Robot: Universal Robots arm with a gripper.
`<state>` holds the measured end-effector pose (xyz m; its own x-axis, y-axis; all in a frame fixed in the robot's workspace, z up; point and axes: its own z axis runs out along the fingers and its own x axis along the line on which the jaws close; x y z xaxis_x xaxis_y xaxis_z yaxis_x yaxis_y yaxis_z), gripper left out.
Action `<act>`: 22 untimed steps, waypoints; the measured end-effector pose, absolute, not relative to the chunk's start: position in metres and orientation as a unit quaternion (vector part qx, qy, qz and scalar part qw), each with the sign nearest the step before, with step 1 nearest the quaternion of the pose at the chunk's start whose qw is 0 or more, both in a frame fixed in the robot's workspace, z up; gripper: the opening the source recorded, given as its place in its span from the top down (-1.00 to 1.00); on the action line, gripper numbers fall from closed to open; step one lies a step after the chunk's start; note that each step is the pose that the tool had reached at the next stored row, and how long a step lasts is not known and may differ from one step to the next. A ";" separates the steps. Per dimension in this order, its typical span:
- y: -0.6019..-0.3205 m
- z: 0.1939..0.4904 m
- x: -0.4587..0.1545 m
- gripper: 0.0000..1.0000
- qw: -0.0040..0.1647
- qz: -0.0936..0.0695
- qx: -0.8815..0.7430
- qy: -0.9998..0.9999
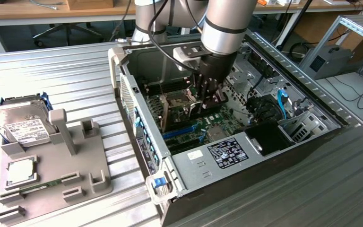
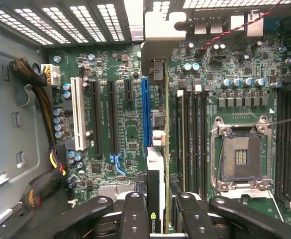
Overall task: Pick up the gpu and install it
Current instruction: 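Insert the gpu into the slot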
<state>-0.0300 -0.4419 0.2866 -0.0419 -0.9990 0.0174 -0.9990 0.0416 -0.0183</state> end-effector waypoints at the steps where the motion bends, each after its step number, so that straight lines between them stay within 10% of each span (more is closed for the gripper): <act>1: -0.444 0.287 -0.030 0.47 0.000 -0.013 -0.692 0.722; 22: -0.450 0.284 -0.043 0.47 0.001 -0.013 -0.692 0.722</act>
